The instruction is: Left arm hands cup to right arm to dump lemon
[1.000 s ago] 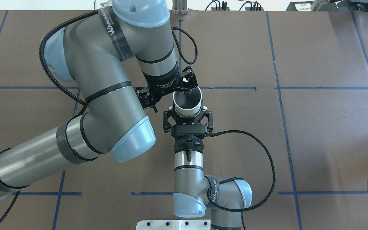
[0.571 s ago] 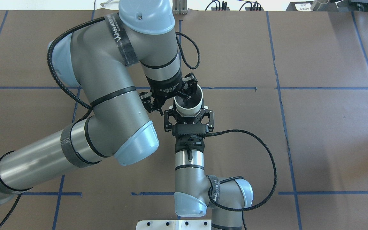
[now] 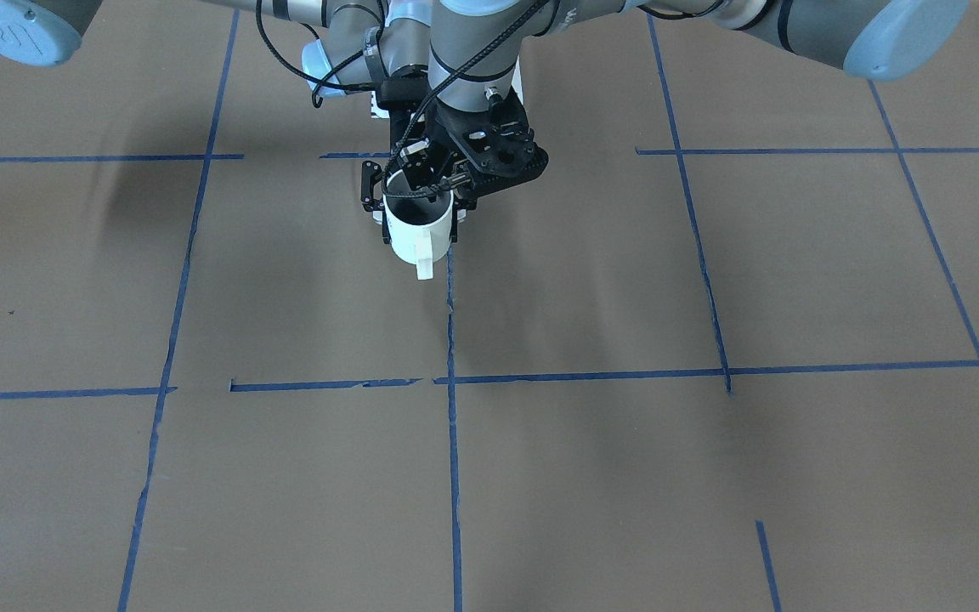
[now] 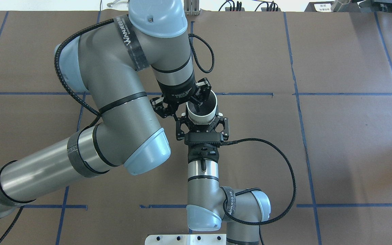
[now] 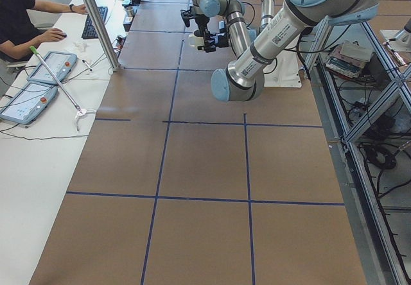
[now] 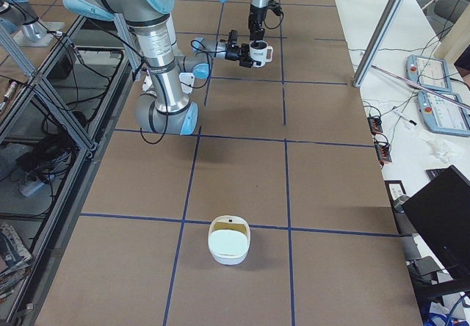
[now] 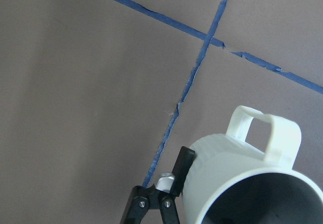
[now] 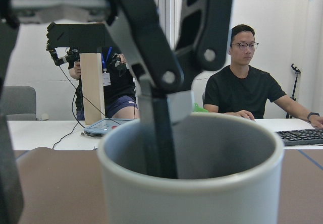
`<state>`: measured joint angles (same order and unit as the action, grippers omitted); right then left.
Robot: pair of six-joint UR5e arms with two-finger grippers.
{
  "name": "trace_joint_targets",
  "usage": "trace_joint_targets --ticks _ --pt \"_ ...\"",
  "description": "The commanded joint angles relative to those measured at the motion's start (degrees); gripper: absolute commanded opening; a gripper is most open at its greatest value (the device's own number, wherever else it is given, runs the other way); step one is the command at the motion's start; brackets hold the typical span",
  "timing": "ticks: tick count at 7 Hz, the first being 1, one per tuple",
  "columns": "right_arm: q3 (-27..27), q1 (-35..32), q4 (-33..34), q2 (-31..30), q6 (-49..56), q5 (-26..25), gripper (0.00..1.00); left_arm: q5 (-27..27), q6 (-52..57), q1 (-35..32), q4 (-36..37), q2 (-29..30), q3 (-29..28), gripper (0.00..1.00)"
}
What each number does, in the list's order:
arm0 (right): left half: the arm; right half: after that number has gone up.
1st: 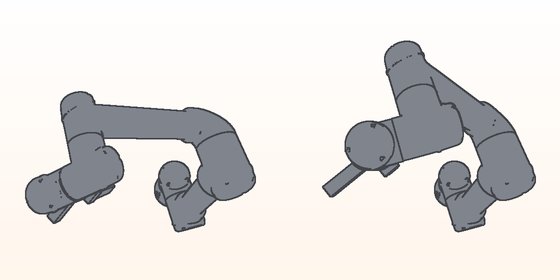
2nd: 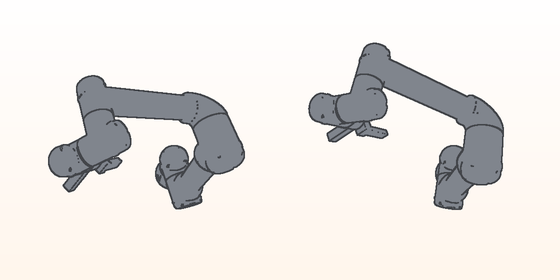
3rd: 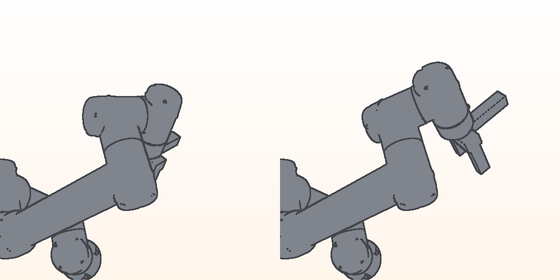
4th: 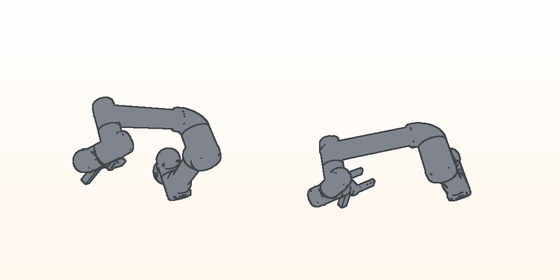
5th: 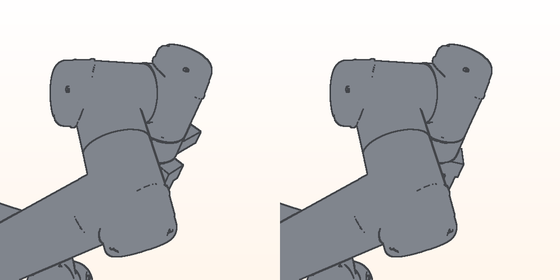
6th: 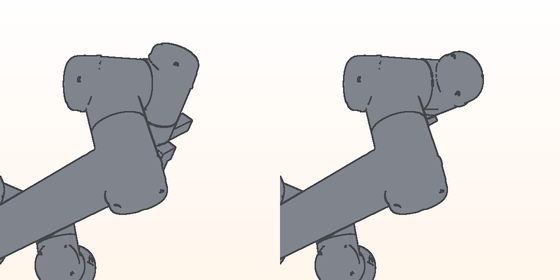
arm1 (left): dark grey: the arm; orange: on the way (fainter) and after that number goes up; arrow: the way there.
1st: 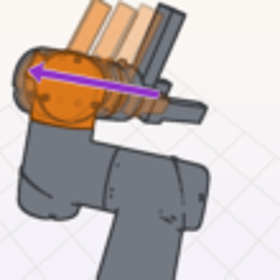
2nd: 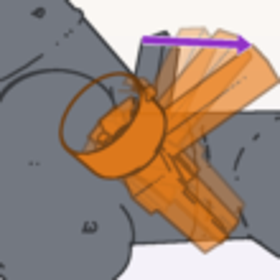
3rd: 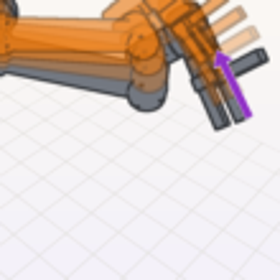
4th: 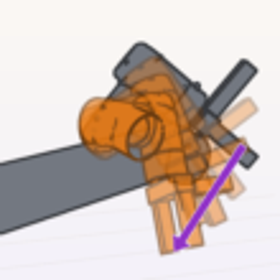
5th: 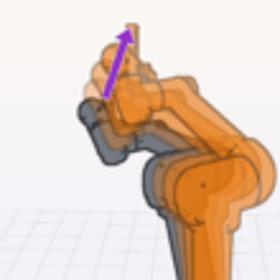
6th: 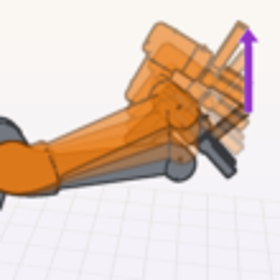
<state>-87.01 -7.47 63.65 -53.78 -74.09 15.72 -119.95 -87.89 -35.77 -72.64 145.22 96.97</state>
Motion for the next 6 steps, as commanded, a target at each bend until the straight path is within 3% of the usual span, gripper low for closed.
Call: trace_joint_targets --ticks 1,2,3,4,5,6 --pt "-0.2 0.0 0.0 0.0 0.0 0.0 0.05 0.1 0.0 0.0 -0.1 0.2 -0.2 0.34" --pt "-0.8 0.0 0.0 -0.1 0.0 0.0 0.05 0.1 0.0 0.0 -0.1 0.2 -0.2 0.08" --pt "-0.8 0.0 0.0 -0.2 0.2 0.0 0.18 0.1 0.0 0.0 -0.1 0.2 -0.1 0.0" --pt "-0.8 0.0 0.0 -0.2 0.1 0.1 0.83 0.1 0.0 0.0 -0.1 0.2 -0.1 0.0" --pt "-0.8 0.0 -0.1 -0.9 0.1 0.2 1.0 0.1 0.0 -0.1 0.0 0.4 0.0 0.0" --pt "-1.4 -0.2 -0.1 -2.1 0.2 0.2 1.0 0.2 -0.1 -0.2 0.0 0.7 0.8 0.0"
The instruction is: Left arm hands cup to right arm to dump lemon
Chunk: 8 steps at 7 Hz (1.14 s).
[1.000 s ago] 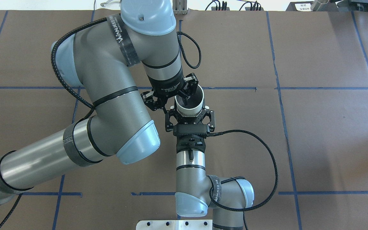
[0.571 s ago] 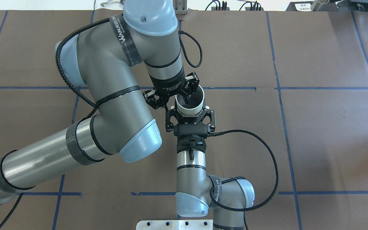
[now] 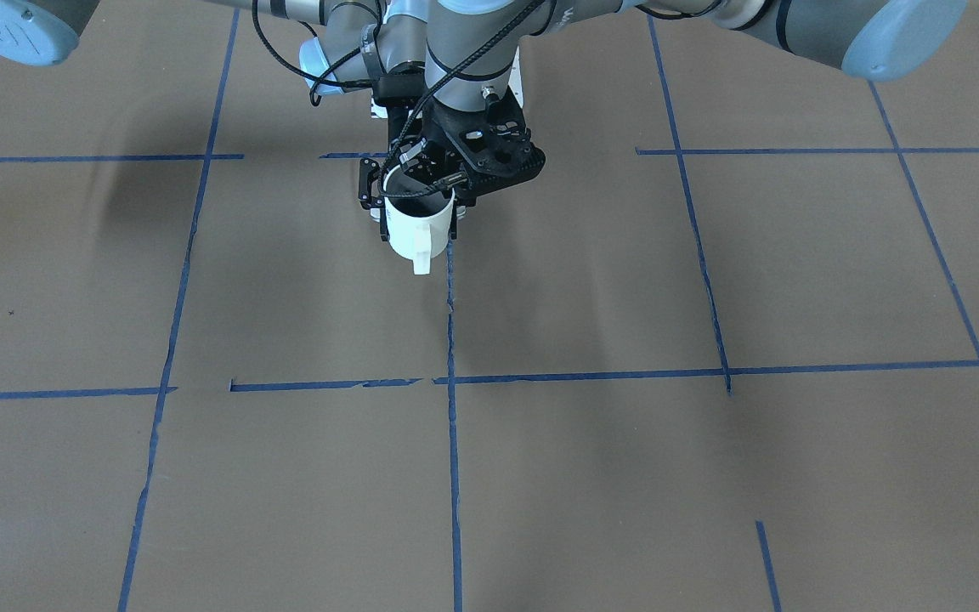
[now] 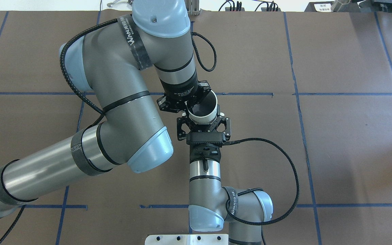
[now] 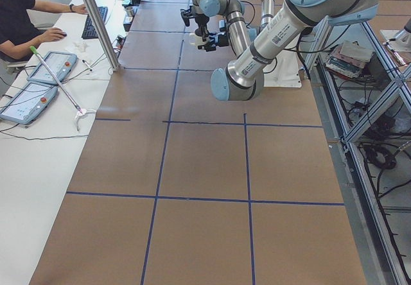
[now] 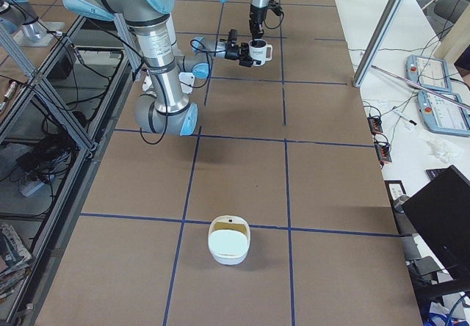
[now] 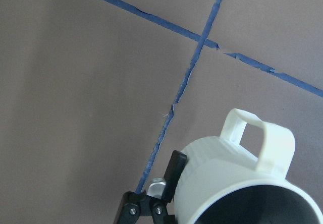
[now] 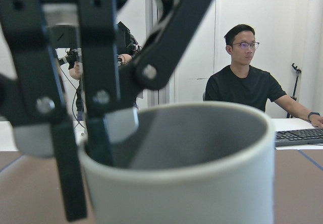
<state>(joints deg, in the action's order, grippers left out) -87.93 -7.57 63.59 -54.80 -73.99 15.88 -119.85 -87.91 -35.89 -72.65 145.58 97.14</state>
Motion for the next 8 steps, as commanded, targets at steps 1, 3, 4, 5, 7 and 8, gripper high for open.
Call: trace_joint_targets --ticks 1,3,4,5,7,8 --pt "-1.9 -0.2 0.0 -2.5 1.2 0.2 1.0 0.0 -0.1 -0.6 0.0 0.7 1.2 0.0" --pt "-6.3 -0.2 -4.1 -6.7 6.4 1.9 1.0 -0.5 -0.1 -3.5 0.0 1.3 3.5 0.0" --pt "-6.2 -0.5 -8.8 -7.9 9.7 2.4 1.0 -0.7 -0.1 -5.1 0.0 1.3 4.9 0.0" --pt "-6.0 -0.7 -12.1 -8.4 13.3 2.5 1.0 -0.9 -0.1 -7.4 -0.6 1.3 6.4 0.0" --pt "-6.5 -1.0 -12.3 -9.2 13.7 3.7 1.0 -2.4 0.0 -11.4 -2.3 0.9 6.7 0.0" --pt "-6.6 -1.6 -14.5 -9.4 14.9 6.2 1.0 -5.3 0.2 -14.5 -3.0 -0.1 6.7 0.0"
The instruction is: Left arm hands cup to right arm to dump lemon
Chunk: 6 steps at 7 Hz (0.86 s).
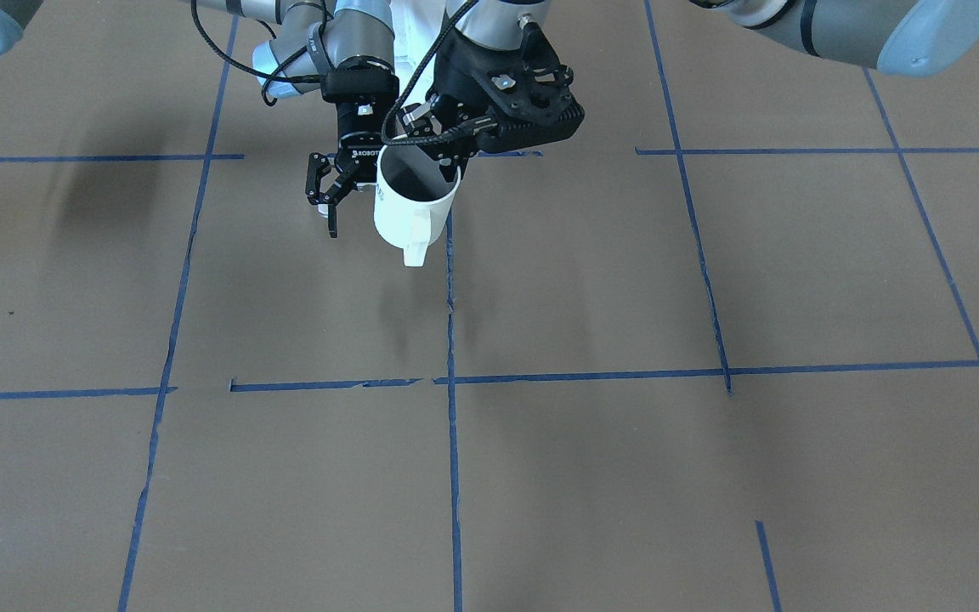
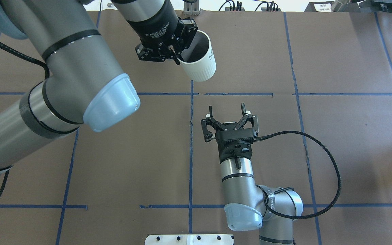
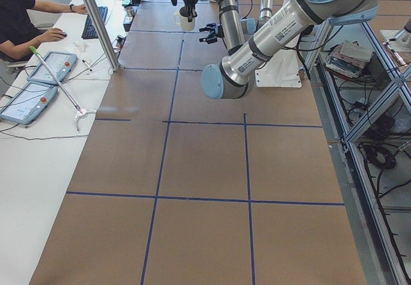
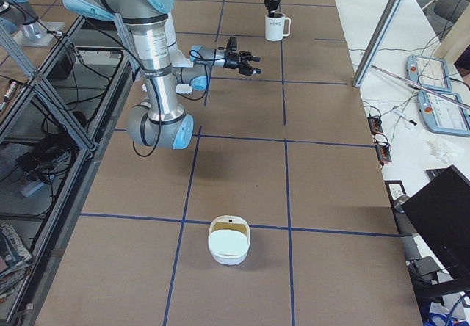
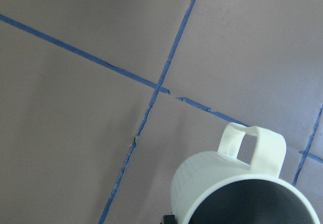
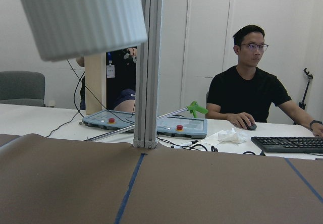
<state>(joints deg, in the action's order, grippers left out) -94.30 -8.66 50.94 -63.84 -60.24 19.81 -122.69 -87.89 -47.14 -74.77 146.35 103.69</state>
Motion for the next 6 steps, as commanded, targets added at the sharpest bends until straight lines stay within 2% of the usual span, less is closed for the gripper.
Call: trace_joint_targets --ticks 1,2,4,5,6 --pt "-3.1 -1.1 -3.2 -2.4 4.7 4.7 1.0 -3.9 4.6 -5.4 -0.7 -3.8 1.3 0.0" --pt "-7.1 -2.4 -3.1 -4.9 6.0 8.7 1.0 -3.9 10.2 -6.6 -0.8 -9.7 4.6 0.0" --pt "-10.2 -8.0 -3.1 -10.3 7.0 20.0 1.0 -4.0 26.8 -9.7 -0.7 -24.0 12.5 0.0" --pt "-12.3 -11.6 -3.1 -13.3 8.5 26.9 1.0 -3.9 35.0 -10.7 -1.2 -31.3 14.7 0.0" --pt "-15.0 -15.6 -3.0 -16.7 11.6 33.9 1.0 -3.9 40.6 -11.8 -5.5 -38.6 15.1 0.0"
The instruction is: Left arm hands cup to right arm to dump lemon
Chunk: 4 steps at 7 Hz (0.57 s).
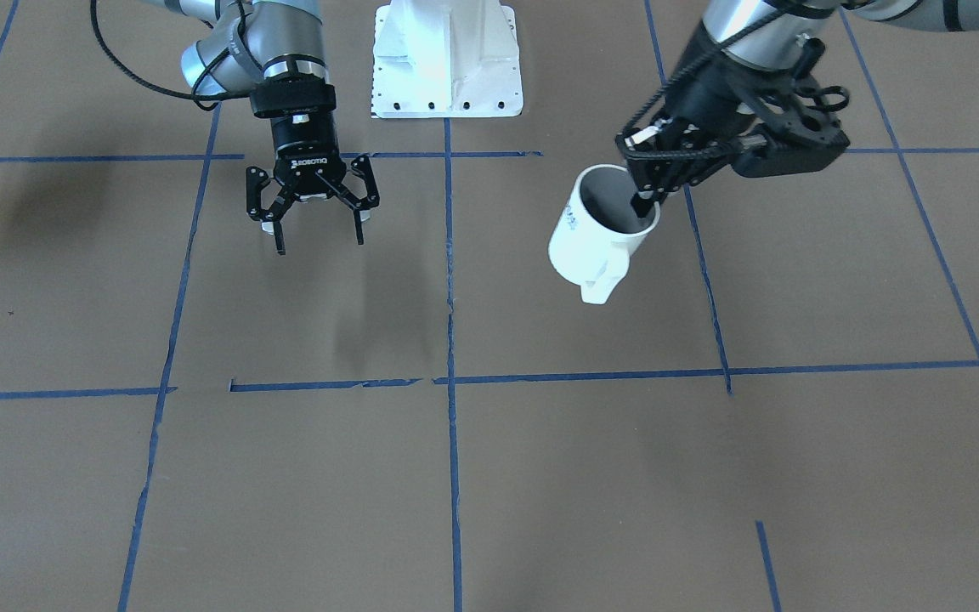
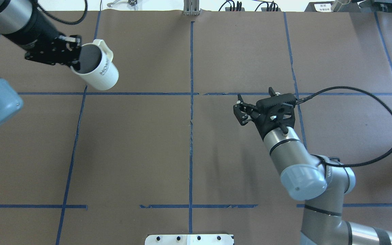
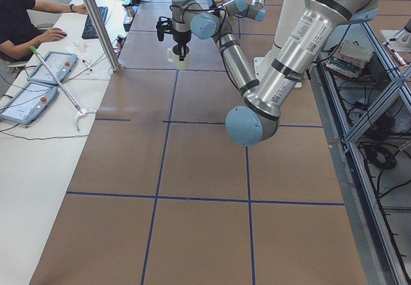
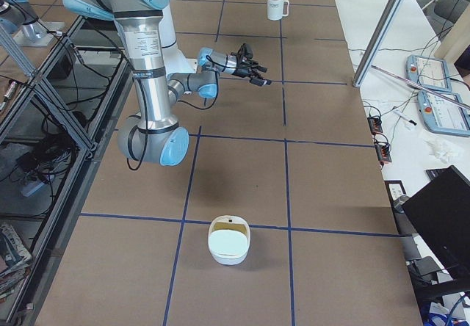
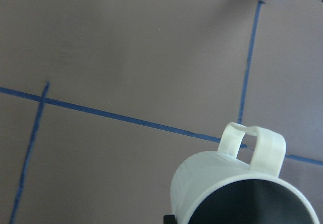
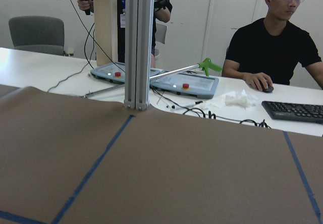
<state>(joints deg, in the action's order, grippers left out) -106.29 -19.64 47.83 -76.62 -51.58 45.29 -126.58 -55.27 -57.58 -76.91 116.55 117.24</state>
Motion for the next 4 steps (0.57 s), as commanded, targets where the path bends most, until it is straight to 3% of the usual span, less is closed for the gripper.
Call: trace_joint_targets --ticks 1,2,3,4 --pt "-5.3 -9.5 0.1 -7.5 3.3 17.5 1.0 0.0 12.6 -2.0 -8.9 -16.2 1.2 0.0" --pt "-7.7 -16.3 0.3 -10.5 3.6 31.3 1.0 0.0 14.0 -2.3 -15.2 -21.9 -0.5 0.0" --pt "-8.1 -25.5 1.1 -11.7 3.7 48.7 1.0 0.0 14.4 -2.9 -18.9 -25.4 -2.9 0.0" --pt "-7.6 -34.4 5.9 -11.7 5.9 64.1 1.0 -0.1 17.2 -4.7 -21.8 -28.3 -5.4 0.0"
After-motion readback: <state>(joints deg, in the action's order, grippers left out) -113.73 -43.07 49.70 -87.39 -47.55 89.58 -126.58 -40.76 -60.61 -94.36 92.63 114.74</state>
